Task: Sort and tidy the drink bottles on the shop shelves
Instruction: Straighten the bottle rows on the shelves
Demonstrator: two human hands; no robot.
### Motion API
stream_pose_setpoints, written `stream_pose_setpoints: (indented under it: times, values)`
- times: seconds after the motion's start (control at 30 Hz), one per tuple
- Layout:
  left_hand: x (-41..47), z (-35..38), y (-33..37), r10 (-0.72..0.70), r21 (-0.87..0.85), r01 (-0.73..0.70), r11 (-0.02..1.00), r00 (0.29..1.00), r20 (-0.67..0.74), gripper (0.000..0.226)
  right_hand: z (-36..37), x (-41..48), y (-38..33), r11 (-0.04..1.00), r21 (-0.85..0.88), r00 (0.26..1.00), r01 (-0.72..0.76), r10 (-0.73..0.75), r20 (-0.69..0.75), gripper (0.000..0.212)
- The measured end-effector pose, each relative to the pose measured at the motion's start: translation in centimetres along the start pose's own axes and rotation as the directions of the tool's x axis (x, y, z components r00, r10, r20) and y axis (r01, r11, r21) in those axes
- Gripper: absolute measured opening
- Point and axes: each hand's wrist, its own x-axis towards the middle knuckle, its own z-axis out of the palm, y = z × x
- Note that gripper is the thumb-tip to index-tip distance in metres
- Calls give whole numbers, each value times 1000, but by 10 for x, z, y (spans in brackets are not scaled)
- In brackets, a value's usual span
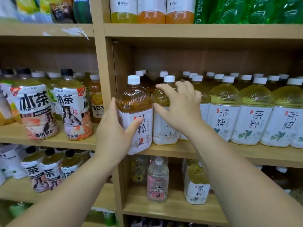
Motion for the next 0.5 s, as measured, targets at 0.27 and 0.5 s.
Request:
stream_pose_setpoints:
  times: [0.27, 0.5]
  values:
    - [-5, 6, -1, 272, 319, -250, 914, 962, -25, 87, -10, -30, 10, 961, 254, 993, 108, -92, -71, 62]
    - [-3, 2, 7, 245, 544, -311, 780, 950, 192, 99, -19, -53, 20, 944, 303, 990, 129, -105, -96, 84]
